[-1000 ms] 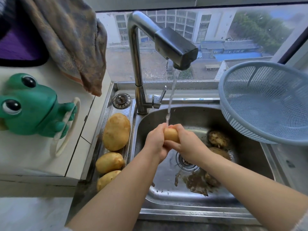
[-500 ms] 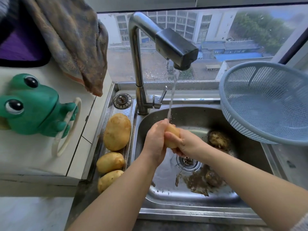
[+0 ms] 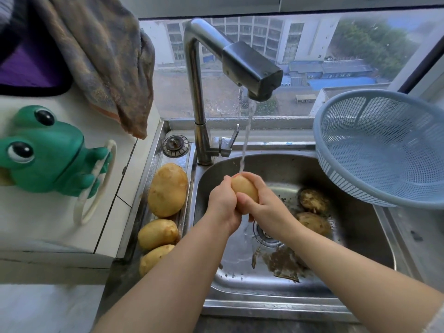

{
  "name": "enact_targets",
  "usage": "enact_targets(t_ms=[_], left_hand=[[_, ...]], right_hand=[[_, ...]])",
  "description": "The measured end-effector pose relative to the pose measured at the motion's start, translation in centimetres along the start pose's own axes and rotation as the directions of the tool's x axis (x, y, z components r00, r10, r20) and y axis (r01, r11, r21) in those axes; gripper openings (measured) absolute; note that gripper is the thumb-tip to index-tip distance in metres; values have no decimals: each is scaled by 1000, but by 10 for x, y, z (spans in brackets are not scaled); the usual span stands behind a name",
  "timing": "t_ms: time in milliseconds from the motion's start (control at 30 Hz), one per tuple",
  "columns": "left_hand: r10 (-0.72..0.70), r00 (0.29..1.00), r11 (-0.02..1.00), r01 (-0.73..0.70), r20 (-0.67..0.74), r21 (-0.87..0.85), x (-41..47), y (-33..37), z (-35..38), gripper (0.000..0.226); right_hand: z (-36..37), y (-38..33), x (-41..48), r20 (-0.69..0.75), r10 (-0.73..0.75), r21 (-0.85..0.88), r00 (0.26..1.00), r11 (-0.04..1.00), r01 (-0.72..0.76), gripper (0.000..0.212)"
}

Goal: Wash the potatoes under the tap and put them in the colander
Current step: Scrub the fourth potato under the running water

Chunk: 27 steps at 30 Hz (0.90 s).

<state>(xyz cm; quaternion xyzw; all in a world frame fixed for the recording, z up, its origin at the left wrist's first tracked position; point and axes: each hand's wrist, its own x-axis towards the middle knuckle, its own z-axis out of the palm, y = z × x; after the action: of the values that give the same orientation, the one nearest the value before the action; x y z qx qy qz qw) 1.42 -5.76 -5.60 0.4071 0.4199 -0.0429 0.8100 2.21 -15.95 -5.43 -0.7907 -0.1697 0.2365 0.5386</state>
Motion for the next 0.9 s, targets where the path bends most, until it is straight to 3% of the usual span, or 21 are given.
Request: enact_targets(t_ms=[167,233,300,367,467,567,667,767,833,900], left_hand=[[274,947,925,-307,167,223,-3,-23,-10,48],[278,919,894,-354,278,276,-3,-25,-17,60],[270,900,870,-380,342,313,-7,-27,-21,58],[277,883,845,-412,379,342,-7,-29,-26,66],[323,888,849,-425,327,314,-7,-28,-23,57],[402,903,864,-429,152,264,-3,-26,-11,32],[352,935,914,-353,42,202,3,-23,-3,32],[130,988,991,-126,-80,43,-2,-14,3,36],[-12,997,999,9,-71,-41,0,-9,0,35],[-33,999,998,33,-8,-48,-1,-6,-1,35]], right_hand=[[6,-10,7,-146,150,286,978,953,-103,13],[7,-12,10,-133,276,377,952,903,-209,19],[8,-14,10,-88,415,467,906,820,-331,28],[8,-14,9,-78,469,495,880,784,-375,32],[8,-18,7,-107,426,462,898,821,-335,32],[12,-19,6,-129,307,363,943,899,-243,29],[17,-14,6,-135,243,318,961,929,-190,32],[17,-10,6,-94,214,317,972,932,-174,32],[16,-8,6,-75,227,352,971,917,-187,28],[16,-6,6,-85,311,448,947,861,-242,26]])
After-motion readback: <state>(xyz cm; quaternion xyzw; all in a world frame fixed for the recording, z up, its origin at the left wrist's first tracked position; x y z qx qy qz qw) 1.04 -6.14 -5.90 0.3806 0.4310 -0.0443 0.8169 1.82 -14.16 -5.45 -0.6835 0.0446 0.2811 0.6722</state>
